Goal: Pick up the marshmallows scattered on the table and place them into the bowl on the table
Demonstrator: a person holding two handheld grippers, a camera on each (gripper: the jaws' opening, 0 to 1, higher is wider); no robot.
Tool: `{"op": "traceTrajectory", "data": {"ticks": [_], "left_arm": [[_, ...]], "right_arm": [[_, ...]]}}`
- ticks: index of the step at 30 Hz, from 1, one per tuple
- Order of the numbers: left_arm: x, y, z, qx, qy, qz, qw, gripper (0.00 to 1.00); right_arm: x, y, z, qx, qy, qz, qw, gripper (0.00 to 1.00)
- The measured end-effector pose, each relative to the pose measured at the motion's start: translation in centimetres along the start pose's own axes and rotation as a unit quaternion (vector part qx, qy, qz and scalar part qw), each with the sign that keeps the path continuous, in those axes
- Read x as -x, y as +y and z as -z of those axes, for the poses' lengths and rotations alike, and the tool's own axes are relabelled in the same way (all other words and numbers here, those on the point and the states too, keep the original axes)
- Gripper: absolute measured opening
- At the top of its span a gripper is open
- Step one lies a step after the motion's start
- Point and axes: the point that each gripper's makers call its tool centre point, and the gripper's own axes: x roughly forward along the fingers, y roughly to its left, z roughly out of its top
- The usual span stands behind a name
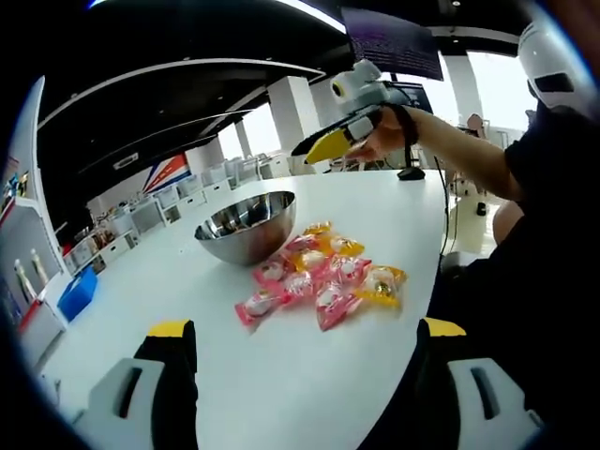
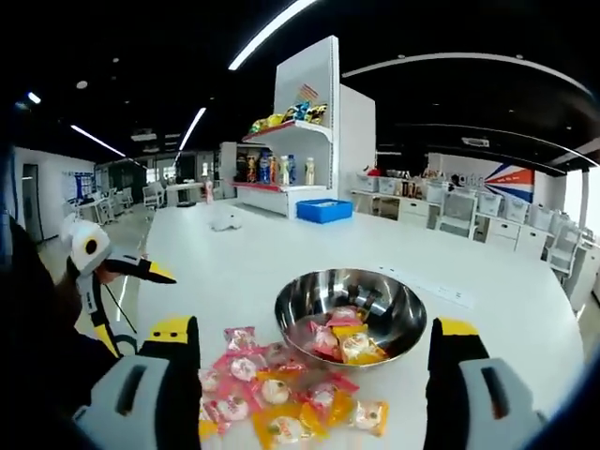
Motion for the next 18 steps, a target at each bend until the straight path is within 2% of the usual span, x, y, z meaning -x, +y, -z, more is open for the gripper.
{"op": "traceTrajectory", "data": {"ticks": [5, 9, 18], "left_arm": [[-0.1, -0.2, -0.5, -0.003, -0.004, 0.002, 1.0000, 0.95], [-0.3, -0.4, -0.5, -0.005, -0.003, 0.004, 1.0000, 0.95], [-0.6, -0.8, -0.8, -0.008, -0.003, 0.006, 0.9999, 0.95]], "right_arm": [[2.7, 0.5, -0.1, 0.019, 0.000, -0.006, 0.9998, 0.96], [5.1, 1.0, -0.2, 0.019, -0.013, -0.005, 0.9997, 0.96], [10.0, 3.2, 1.7, 0.014, -0.006, -0.012, 0.9998, 0.95]]}}
